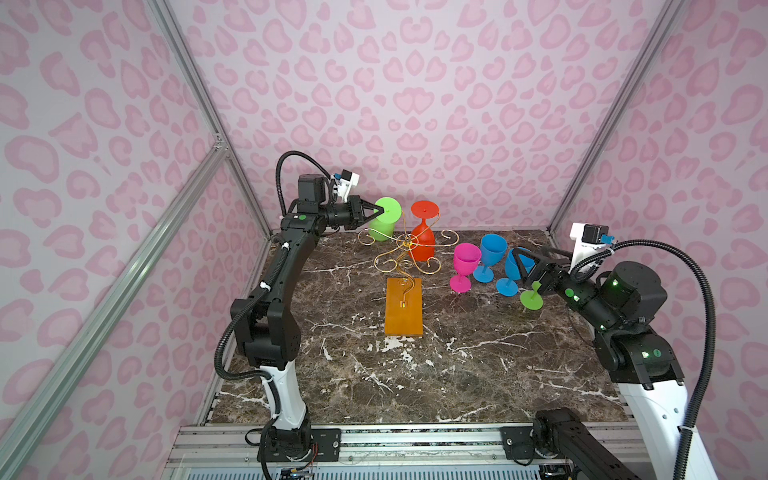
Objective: Take the wine glass off the wine glass rack
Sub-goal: 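Close the left gripper on the green glass foot on the rack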
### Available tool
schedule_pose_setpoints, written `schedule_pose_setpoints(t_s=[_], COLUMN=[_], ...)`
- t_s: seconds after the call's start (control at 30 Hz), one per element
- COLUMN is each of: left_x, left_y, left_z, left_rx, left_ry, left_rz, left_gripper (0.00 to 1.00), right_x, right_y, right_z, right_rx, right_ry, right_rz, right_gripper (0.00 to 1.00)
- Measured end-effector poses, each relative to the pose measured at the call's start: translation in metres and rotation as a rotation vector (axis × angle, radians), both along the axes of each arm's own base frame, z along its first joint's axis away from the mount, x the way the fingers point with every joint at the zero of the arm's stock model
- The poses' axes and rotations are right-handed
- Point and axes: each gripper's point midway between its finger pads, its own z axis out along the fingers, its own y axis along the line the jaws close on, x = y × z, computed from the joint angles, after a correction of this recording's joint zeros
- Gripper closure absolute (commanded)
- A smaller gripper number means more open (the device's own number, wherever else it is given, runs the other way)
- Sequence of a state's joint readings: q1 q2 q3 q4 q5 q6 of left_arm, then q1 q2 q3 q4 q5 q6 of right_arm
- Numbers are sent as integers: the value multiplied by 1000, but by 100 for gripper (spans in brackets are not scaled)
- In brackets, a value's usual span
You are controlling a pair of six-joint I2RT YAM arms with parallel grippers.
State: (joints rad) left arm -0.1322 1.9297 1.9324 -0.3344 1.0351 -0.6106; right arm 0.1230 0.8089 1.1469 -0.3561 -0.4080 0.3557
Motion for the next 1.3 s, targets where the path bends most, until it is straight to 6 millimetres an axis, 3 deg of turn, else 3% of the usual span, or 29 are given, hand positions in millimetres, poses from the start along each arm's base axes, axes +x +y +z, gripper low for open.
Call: schedule_pose_setpoints(t_s=[0.57, 1.3], left_x=[1, 1], left_y=[6, 7], left_z=[3, 21], left_rx=[-36, -79], left_ry=[76, 100], left_rz=[21, 45], left_gripper=[97, 97], right_x=[0, 3], right_y=[0, 2], right_z=[3, 4], right_rx=[10, 19], right_ry=[-17, -15], right_rz=[0, 4], right_gripper=[6, 6])
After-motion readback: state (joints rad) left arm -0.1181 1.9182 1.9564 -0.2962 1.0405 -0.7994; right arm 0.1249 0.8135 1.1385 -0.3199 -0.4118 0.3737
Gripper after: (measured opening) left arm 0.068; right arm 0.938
